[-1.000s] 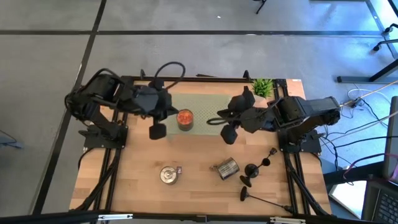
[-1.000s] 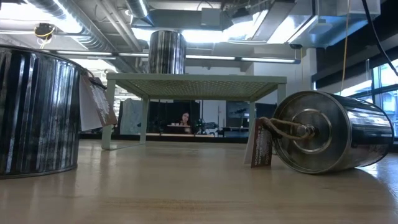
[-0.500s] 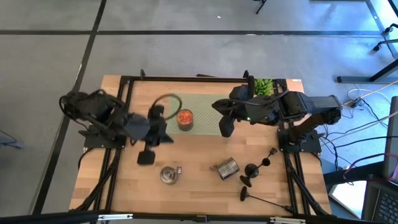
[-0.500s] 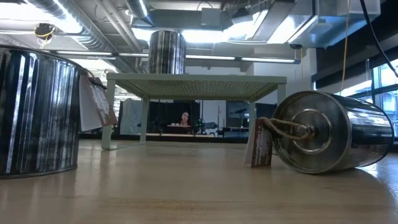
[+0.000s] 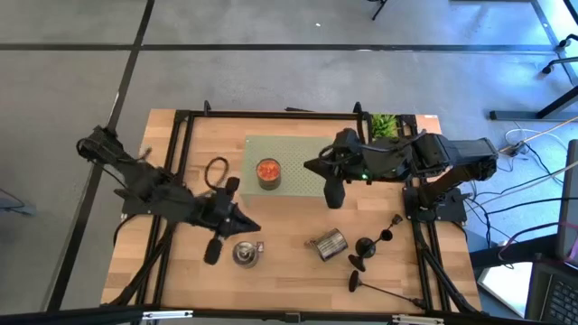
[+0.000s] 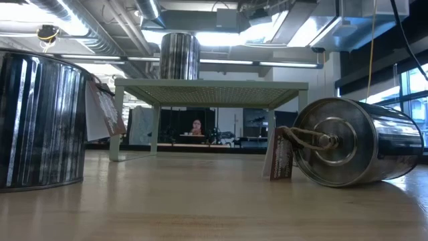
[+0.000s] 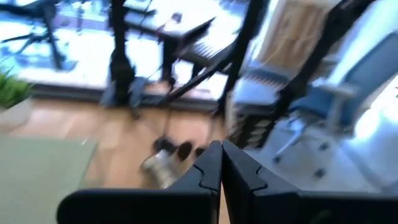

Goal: Pick & Place candle stick holders
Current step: Put the orange scented candle on the shelf

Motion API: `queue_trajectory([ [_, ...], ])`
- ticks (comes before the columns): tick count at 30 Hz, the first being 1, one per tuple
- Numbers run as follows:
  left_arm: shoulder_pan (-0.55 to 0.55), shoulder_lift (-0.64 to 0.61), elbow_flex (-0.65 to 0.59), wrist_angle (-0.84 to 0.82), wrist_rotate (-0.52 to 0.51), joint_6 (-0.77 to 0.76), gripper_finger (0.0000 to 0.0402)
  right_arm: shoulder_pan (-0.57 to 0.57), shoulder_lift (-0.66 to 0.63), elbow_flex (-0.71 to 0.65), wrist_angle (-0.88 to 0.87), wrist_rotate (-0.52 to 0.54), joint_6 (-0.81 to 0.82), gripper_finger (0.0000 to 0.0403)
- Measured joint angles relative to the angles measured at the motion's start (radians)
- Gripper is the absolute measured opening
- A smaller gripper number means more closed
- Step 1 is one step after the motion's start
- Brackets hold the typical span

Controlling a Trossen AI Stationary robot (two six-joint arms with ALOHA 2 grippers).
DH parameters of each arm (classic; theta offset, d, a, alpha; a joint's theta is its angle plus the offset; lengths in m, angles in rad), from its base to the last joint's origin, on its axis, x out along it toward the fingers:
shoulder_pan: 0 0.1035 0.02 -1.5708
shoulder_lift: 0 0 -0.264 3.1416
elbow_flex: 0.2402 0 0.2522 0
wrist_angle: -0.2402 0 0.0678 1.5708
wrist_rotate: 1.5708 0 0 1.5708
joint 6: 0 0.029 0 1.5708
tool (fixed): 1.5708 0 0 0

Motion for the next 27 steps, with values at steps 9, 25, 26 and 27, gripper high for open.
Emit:
queue_trajectory([
  [9, 0.274, 0.101, -0.057, -0.085, 0.176, 0.199, 0.0002, 0.055, 0.000, 0.000, -0.001, 0.050, -0.022, 0.0004],
  [25, 0.705, 0.395, 0.274, -0.417, 0.485, 0.553, 0.0002, 0.075, -0.001, 0.000, 0.038, 0.125, -0.001, 0.0004],
  [26, 0.708, 0.417, 0.291, -0.435, 0.477, 0.573, 0.0002, 0.075, -0.001, 0.000, 0.038, 0.130, -0.006, 0.0004],
  [27, 0.709, 0.438, 0.309, -0.455, 0.467, 0.592, 0.0002, 0.075, -0.001, 0.000, 0.039, 0.132, -0.006, 0.0004],
])
